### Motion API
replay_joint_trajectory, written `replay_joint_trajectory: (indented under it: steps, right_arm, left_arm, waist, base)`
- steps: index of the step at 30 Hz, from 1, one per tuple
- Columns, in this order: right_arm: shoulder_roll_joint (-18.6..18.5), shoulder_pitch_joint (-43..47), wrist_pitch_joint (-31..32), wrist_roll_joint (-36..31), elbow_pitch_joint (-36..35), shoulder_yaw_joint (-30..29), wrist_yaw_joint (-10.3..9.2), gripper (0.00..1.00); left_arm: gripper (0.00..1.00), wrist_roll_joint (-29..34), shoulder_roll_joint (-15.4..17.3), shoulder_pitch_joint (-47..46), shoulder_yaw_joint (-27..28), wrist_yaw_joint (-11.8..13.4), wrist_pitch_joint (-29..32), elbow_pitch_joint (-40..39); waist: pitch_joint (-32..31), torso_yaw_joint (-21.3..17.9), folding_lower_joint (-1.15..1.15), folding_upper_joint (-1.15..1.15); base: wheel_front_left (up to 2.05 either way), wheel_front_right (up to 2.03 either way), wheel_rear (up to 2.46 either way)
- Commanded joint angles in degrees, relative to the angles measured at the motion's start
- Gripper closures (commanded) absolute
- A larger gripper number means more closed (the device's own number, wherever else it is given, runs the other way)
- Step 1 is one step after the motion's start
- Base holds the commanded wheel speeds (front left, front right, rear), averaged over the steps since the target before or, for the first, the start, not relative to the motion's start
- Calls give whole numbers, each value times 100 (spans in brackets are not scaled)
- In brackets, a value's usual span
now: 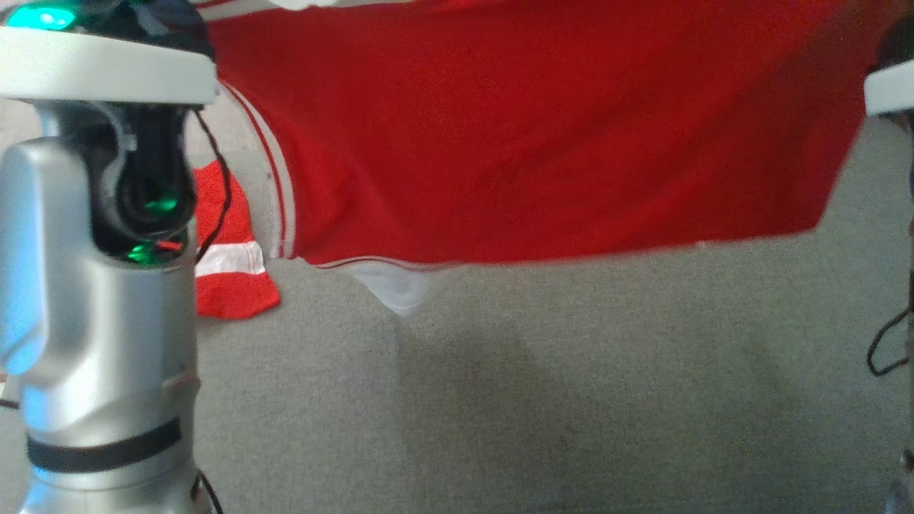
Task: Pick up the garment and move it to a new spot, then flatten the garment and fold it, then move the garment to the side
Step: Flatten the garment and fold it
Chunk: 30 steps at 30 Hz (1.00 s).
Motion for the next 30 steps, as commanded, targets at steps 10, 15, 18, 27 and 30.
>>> replay_joint_trajectory:
  steps: [10, 15, 18, 27, 30]
  right_arm:
    - [411, 163, 878, -392, -776, -405, -4, 100]
    - [367, -529, 857, -486, -112, -186, -4, 100]
    - [183, -1248, 467, -659, 505, 207, -4, 100]
    - [175, -3477, -1293, -1079, 2963, 347, -4, 100]
    - [204, -3935, -1570, -1181, 3470, 265, -4, 100]
  left_arm:
    - [100, -57, 387, -302, 269, 283, 626, -544]
    - [100, 34, 544, -1027, 241, 213, 683, 323]
    - [100, 185, 667, -1724, 219, 144, 560, 1079]
    - [100, 567, 626, -4053, 91, -148, -531, 3220]
    - [100, 571, 541, -4511, 112, -246, -877, 3609]
  waist:
    - [237, -124, 0, 0]
    - [949, -210, 0, 0]
    - [1417, -244, 0, 0]
    - [2106, -9, 0, 0]
    - [2232, 116, 0, 0]
  base:
    - [0, 0, 0]
    - [0, 0, 0]
    - [0, 0, 0]
    - [0, 0, 0]
    - [0, 0, 0]
